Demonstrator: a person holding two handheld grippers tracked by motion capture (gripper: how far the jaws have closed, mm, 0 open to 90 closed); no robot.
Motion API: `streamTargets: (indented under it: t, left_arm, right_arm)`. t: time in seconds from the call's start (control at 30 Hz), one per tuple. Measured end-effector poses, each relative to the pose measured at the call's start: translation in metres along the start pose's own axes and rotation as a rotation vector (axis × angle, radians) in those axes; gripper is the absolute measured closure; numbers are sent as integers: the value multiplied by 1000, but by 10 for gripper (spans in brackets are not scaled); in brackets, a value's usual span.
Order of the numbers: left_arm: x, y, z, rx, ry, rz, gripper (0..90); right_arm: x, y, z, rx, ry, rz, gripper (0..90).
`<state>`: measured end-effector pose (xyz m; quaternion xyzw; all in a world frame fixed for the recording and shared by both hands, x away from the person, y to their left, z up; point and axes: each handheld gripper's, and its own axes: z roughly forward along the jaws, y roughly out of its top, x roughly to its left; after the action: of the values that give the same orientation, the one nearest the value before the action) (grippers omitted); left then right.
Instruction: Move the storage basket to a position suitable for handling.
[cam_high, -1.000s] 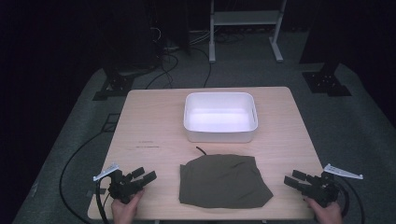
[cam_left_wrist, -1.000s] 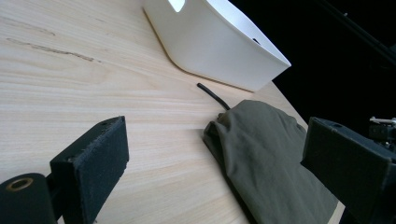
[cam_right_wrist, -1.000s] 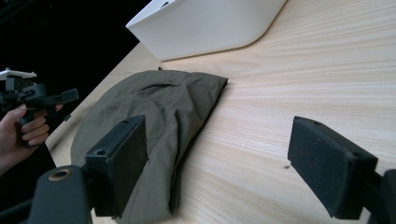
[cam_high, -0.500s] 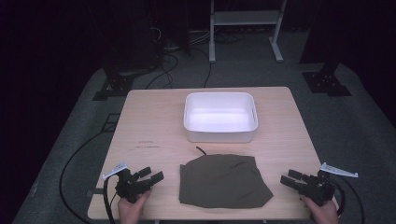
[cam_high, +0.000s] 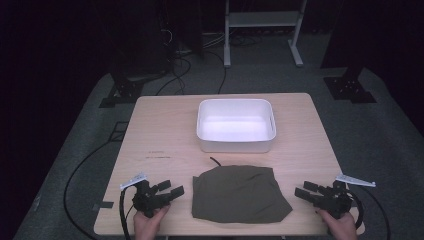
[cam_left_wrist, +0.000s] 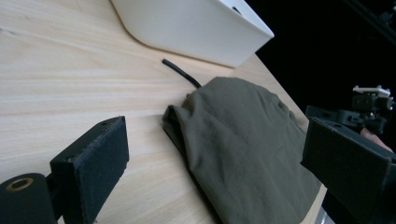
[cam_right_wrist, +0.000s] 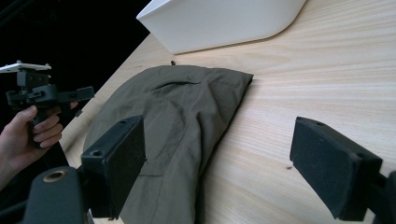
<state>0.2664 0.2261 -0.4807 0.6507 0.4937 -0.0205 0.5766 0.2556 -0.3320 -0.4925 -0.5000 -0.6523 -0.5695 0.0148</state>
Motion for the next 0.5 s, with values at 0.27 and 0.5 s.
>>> streamTargets:
  t: [0.27,0.5]
  left_arm:
    - [-7,-3,17,82,3,-2,64]
    - [-12,-7,32,157,-12,-31,64]
  right_arm:
    - [7,3,9,37,4,-18,175]
    - [11,4,16,68,-5,-29,175]
